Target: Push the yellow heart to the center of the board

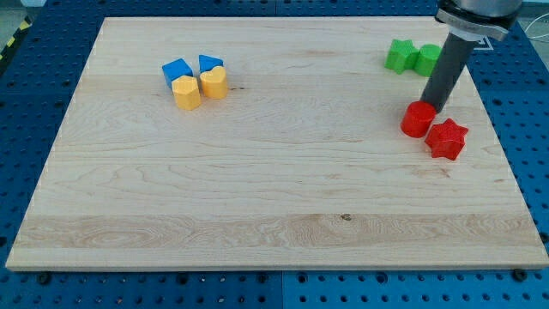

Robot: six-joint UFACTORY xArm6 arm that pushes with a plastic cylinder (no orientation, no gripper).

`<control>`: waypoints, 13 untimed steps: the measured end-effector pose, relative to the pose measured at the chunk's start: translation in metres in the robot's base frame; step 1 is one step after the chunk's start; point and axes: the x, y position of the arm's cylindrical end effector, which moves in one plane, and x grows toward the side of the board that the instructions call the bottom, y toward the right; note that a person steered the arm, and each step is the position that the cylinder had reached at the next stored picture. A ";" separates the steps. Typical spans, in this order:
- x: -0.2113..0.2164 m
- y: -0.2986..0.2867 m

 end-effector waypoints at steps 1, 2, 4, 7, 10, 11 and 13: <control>0.003 -0.008; 0.000 -0.009; -0.015 -0.074; -0.027 -0.181; 0.028 -0.280; 0.043 -0.349; 0.000 -0.417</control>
